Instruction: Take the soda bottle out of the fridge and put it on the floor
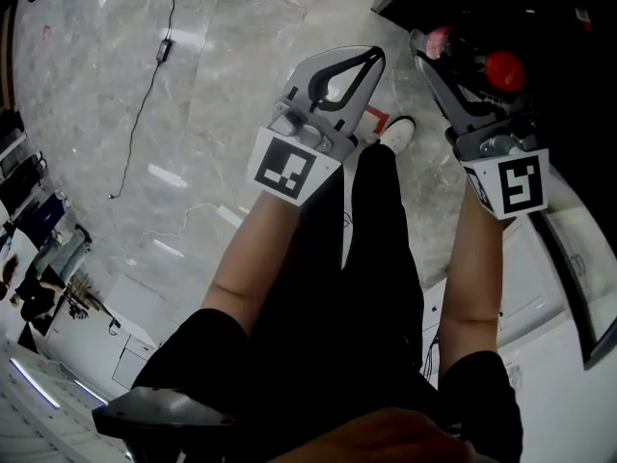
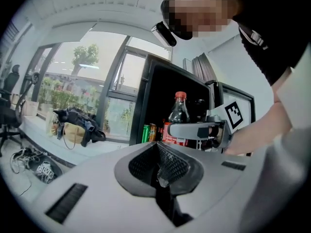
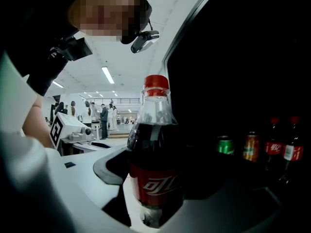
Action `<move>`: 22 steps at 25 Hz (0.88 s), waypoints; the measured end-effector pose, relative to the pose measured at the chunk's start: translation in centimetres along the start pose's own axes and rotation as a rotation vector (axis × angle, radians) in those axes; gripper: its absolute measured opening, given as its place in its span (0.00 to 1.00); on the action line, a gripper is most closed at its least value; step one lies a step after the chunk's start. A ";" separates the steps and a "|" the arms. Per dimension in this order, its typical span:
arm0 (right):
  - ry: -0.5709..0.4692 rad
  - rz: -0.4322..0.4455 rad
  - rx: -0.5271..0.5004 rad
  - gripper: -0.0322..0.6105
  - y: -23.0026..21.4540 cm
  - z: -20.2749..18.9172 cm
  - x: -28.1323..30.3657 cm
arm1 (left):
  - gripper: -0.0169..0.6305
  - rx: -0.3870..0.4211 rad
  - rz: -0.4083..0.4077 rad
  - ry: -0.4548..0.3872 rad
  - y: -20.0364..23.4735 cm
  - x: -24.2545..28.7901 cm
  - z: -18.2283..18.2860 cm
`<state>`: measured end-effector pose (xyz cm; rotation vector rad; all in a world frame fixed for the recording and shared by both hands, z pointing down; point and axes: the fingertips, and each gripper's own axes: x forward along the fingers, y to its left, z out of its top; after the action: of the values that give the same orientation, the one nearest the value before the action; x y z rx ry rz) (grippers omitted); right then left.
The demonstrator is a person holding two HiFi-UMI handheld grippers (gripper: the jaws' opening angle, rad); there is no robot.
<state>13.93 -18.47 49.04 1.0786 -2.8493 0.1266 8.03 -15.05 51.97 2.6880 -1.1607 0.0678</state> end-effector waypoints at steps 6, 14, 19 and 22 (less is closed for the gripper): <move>0.061 0.099 0.026 0.55 5.3 -6.1 4.1 | 0.03 -0.007 0.091 0.025 3.5 -4.1 -3.7; 0.141 0.146 0.105 0.55 10.0 -15.1 8.2 | 0.03 -0.043 0.155 0.069 7.7 -8.2 -11.1; 0.192 0.121 0.145 0.55 11.6 -23.2 10.4 | 0.03 -0.129 0.183 0.098 10.3 -9.5 -18.9; 0.228 0.096 0.179 0.55 12.2 -28.8 11.0 | 0.03 -0.186 0.192 0.108 11.6 -9.9 -23.7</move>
<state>-0.77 -13.40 78.38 0.8892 -2.7217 0.4873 -6.16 -10.70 75.96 2.3772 -1.3185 0.1273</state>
